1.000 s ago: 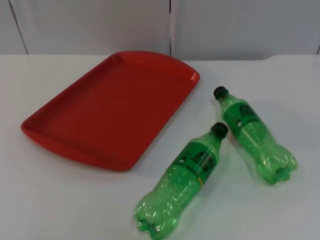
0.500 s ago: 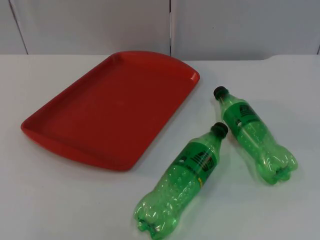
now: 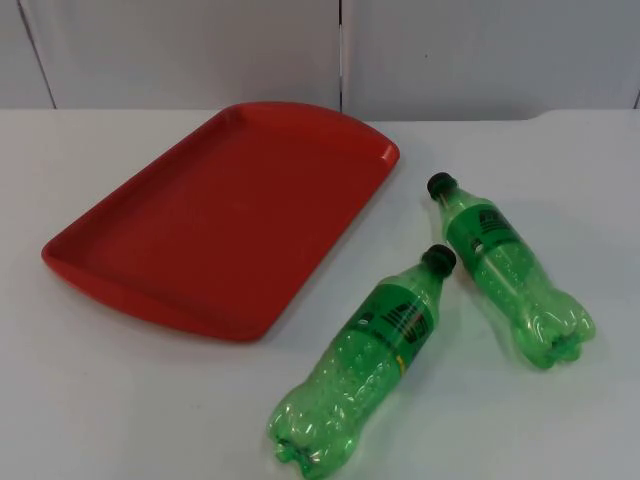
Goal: Place the bottle upright on the tray.
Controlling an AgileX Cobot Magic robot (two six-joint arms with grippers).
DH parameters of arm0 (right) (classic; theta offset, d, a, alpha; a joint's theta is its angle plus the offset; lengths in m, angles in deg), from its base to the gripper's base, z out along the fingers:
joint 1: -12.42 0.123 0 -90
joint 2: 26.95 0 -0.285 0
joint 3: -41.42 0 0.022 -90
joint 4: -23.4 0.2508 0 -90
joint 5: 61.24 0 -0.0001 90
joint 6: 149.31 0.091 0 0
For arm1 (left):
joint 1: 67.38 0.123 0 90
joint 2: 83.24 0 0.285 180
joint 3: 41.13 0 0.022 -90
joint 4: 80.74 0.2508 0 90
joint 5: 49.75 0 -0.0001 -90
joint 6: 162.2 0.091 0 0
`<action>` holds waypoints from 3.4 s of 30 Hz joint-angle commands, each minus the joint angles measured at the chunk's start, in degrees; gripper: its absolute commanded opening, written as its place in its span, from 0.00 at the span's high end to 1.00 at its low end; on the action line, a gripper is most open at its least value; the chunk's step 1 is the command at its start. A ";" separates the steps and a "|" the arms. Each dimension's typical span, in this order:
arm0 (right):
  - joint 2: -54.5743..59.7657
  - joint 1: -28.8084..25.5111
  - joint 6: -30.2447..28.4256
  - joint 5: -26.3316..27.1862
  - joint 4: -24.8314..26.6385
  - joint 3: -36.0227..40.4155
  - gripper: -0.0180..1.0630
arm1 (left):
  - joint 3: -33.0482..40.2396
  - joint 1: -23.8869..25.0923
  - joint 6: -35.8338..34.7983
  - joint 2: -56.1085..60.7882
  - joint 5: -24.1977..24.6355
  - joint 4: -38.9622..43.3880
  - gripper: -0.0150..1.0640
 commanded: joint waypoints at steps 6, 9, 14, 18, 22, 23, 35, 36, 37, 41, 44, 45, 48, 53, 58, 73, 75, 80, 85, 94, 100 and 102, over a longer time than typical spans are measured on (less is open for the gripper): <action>-0.21 -0.40 0.01 0.27 -0.10 0.16 0.01 | -3.08 0.15 0.00 -5.94 -0.61 -2.32 0.01; -0.21 -0.40 0.01 0.27 -0.10 0.16 0.01 | -3.86 0.15 1.22 -8.68 -0.85 -2.32 0.01; -0.21 -0.40 0.01 0.27 -0.10 0.16 0.01 | -3.86 0.15 2.58 -11.86 -1.43 -3.12 0.01; -0.21 -0.40 0.01 0.27 -0.10 0.16 0.01 | -3.86 0.15 6.07 -14.55 -1.43 -6.26 0.01; -0.21 -0.40 0.01 0.27 -0.10 0.16 0.01 | -3.86 0.15 9.57 -17.78 -1.43 -9.96 0.01; -0.21 -0.40 0.01 0.27 -0.10 0.16 0.01 | -3.86 0.15 10.66 -19.06 -1.55 -11.21 0.01; -0.21 -0.40 0.01 0.27 -0.10 0.16 0.01 | -6.32 0.15 19.39 -31.42 -3.48 -20.45 0.01; -0.21 -0.40 0.01 0.27 -0.10 0.16 0.01 | -7.45 0.15 20.01 -32.83 -3.37 -20.60 0.01; -0.21 -0.40 0.01 0.27 -0.10 0.16 0.01 | -7.45 0.15 20.01 -32.83 -3.37 -20.60 0.01; -0.21 -0.40 0.01 0.27 -0.10 0.16 0.01 | -13.38 0.15 24.52 -38.39 -3.17 -24.85 0.01; -0.21 -0.40 0.01 0.27 -0.10 0.16 0.01 | -15.25 0.15 25.51 -40.66 -3.17 -25.65 0.01; -0.21 -0.40 0.01 0.27 -0.10 0.16 0.01 | -16.01 0.15 26.26 -41.64 -3.17 -25.92 0.01; -0.21 -0.40 0.01 0.27 -0.10 0.16 0.01 | -17.49 0.15 28.64 -43.65 -2.88 -26.74 0.01; -0.21 -0.40 0.01 0.27 -0.10 0.16 0.01 | -19.23 -2.38 29.85 -46.80 -3.66 -26.87 0.01; -0.21 -0.40 0.01 0.27 -0.10 0.16 0.01 | -22.19 -6.53 29.83 -50.58 -5.85 -26.76 0.01; -0.21 -0.40 0.01 0.27 -0.10 0.16 0.01 | -31.59 -21.93 23.74 -63.75 -9.12 -18.00 0.01; -0.21 -0.40 0.01 0.27 -0.10 0.16 0.01 | -31.95 -23.49 23.49 -65.21 -9.51 -17.34 0.01; -0.21 -0.40 0.01 0.27 -0.10 0.16 0.01 | -32.46 -28.32 20.07 -68.97 -11.46 -13.40 0.01; -0.21 -0.40 0.01 0.27 -0.10 0.16 0.01 | -32.80 -33.13 17.46 -73.30 -13.00 -10.36 0.01; -0.21 -0.40 0.01 0.27 -0.10 0.16 0.01 | -35.27 -40.06 10.32 -82.62 -15.54 -4.17 0.01; -0.21 -0.40 0.01 0.27 -0.10 0.16 0.01 | -37.30 -42.36 7.05 -89.29 -15.64 -3.02 0.01; -0.21 -0.40 0.01 0.27 -0.10 0.16 0.01 | -37.73 -42.78 7.05 -90.37 -15.77 -2.58 0.01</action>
